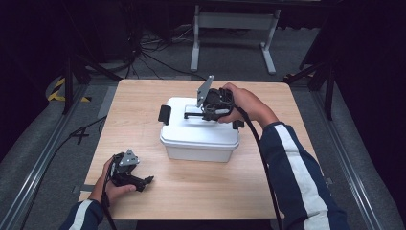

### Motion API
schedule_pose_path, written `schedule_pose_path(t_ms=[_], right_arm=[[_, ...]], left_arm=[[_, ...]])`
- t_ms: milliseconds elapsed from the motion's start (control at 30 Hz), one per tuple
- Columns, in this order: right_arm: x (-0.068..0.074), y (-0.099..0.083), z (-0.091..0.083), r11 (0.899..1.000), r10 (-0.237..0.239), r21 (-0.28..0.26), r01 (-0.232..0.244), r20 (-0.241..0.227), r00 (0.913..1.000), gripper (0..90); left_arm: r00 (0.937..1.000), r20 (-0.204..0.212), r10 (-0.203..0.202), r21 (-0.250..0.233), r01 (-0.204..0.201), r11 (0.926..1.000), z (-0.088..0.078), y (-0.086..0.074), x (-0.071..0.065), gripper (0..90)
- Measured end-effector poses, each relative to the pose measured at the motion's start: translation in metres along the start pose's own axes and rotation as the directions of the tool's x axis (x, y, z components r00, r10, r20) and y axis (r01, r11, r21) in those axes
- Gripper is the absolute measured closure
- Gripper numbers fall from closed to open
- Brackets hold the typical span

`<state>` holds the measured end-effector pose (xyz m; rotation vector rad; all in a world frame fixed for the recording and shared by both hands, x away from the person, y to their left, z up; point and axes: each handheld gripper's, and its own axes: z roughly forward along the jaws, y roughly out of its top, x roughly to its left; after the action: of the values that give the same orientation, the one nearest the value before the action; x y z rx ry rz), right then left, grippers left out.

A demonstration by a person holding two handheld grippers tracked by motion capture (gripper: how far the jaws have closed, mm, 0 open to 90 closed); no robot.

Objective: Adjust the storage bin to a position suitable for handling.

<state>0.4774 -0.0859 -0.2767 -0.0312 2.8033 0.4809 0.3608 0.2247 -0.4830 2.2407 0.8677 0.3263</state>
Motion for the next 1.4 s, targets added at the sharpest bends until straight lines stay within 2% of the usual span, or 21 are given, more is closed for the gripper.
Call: schedule_pose_path(t_ms=[200,300,700,867,1100,1133,1167,1200,1400], right_arm=[[0.001,0.004,-0.001,1.000,-0.016,0.013,0.015,0.034,0.9993,84.0],[0.001,0.005,-0.004,1.000,-0.017,-0.005,0.017,0.054,0.9984,84.1],[0.000,0.000,-0.020,0.998,-0.007,-0.057,0.012,0.078,0.9969,84.0],[-0.002,-0.006,-0.028,0.998,0.004,-0.064,0.003,0.102,0.9947,84.3],[-0.002,-0.014,-0.038,0.997,0.017,-0.083,-0.008,0.109,0.9939,84.2],[-0.004,-0.016,-0.039,0.996,0.003,-0.094,0.008,0.114,0.9935,84.2],[-0.003,-0.017,-0.040,0.996,0.014,-0.094,-0.003,0.118,0.9929,84.2],[-0.004,-0.019,-0.040,0.995,0.005,-0.100,0.007,0.118,0.9930,84.3],[-0.002,-0.027,-0.047,0.994,0.022,-0.108,-0.008,0.128,0.9915,84.2]], left_arm=[[1.0000,0.000,0.000,0.000,0.000,1.0000,0.000,0.000,0.000,0.8],[1.0000,0.000,0.000,0.000,0.000,1.0000,0.000,0.000,0.000,0.8],[1.0000,0.000,0.000,0.001,0.000,1.0000,0.000,0.000,0.000,0.8],[1.0000,0.000,0.000,0.001,0.000,1.0000,0.000,0.000,0.000,0.8],[1.0000,-0.001,0.000,0.000,0.000,1.0000,0.000,0.000,0.000,0.8],[1.0000,-0.001,0.000,0.000,0.000,1.0000,0.000,0.000,0.000,0.8],[1.0000,-0.001,0.000,0.000,0.000,1.0000,0.000,0.000,0.000,0.8],[1.0000,0.002,0.001,0.007,-0.001,1.0000,-0.001,0.000,0.000,0.8],[1.0000,0.003,0.001,0.008,-0.001,1.0000,-0.001,0.000,0.000,0.8]])
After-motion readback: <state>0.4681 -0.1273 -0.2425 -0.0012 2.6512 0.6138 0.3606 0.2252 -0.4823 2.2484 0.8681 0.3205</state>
